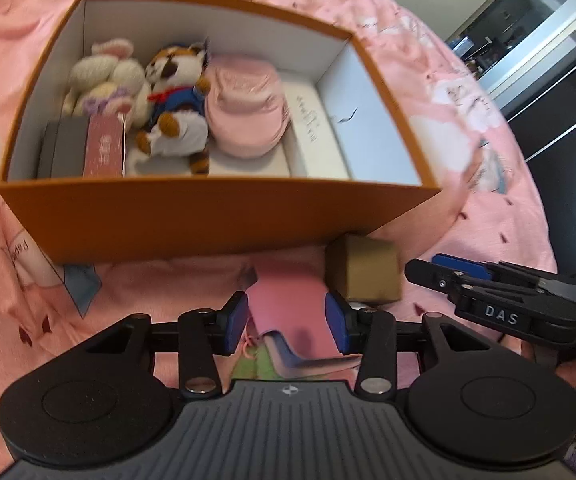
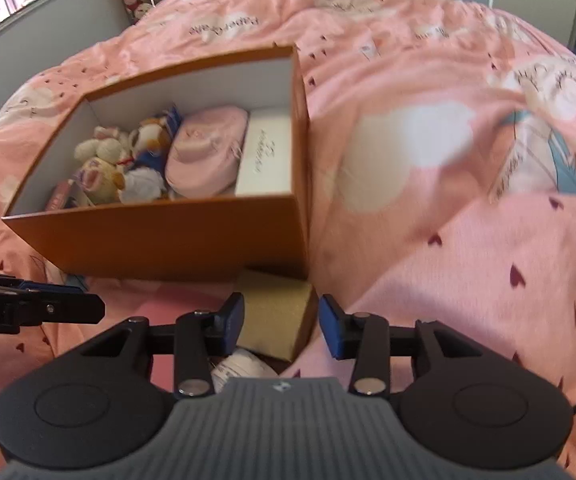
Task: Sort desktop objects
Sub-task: 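Withdraw both grippers from the orange box toward the remaining items, then grasp the brown cube box with the right gripper while the left grasps the pink wallet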
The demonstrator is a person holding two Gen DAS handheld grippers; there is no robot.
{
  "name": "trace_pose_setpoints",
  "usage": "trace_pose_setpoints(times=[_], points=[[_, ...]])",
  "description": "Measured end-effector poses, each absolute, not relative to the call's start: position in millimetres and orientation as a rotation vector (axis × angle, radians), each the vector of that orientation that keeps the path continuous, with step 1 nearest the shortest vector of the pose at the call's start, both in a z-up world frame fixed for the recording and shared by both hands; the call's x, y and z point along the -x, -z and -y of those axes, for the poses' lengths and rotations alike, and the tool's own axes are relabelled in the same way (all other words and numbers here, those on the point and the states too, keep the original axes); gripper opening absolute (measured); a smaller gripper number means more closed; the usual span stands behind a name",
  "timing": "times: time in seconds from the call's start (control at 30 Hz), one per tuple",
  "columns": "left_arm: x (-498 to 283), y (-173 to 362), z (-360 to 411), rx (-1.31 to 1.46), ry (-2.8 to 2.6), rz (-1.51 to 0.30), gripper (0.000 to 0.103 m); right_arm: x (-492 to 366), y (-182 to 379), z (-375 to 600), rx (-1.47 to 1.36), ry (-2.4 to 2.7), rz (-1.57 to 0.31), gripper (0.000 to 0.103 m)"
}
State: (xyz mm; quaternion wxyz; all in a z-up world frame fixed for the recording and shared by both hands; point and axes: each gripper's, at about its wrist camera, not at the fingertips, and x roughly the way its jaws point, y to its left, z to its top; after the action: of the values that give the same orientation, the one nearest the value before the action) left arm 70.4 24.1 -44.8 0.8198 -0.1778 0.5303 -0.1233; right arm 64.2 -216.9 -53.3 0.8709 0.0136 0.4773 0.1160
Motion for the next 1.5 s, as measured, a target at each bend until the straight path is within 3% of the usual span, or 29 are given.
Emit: trace_pose_setpoints(times=[0.07, 0.57, 0.97, 1.13, 1.17, 1.3, 1.5], points=[[-72.9, 52.9, -24.2, 0.391, 0.249, -1.159, 0.049, -64.9, 59.9, 216.7, -0.053, -0.253, -1.018, 0.053], [-87.6, 93.3, -23.9, 0.553, 0.265, -1.262, 0.049, -102.2, 109.5, 246.9, -0.381, -0.295, -1.142, 0.052], [-89.9, 98.1, -19.3, 0.571, 0.267, -1.250, 0.049, -122.2, 139.0, 242.9, -0.479, -0.336, -1.185, 0.075], [-83.5, 85.7, -19.9, 0.543, 0.272, -1.188, 0.038, -113.3, 131.3, 237.5, -0.473, -0.329, -1.157, 0.070], [-81.5, 81.1, -18.7, 0.519, 0.266, -1.171, 0.035, -109.8, 126.7, 236.8, -0.470, -0.325, -1.142, 0.061], [-74.8, 66.8, -13.3, 0.441, 0.271, -1.127, 0.031, -95.5, 104.5, 226.7, -0.386, -0.311, -1.098, 0.053], [-61.4, 40.1, -2.3, 0.309, 0.295, -1.070, 0.029, -81.4, 75.2, 201.8, -0.081, -0.239, -1.019, 0.050]])
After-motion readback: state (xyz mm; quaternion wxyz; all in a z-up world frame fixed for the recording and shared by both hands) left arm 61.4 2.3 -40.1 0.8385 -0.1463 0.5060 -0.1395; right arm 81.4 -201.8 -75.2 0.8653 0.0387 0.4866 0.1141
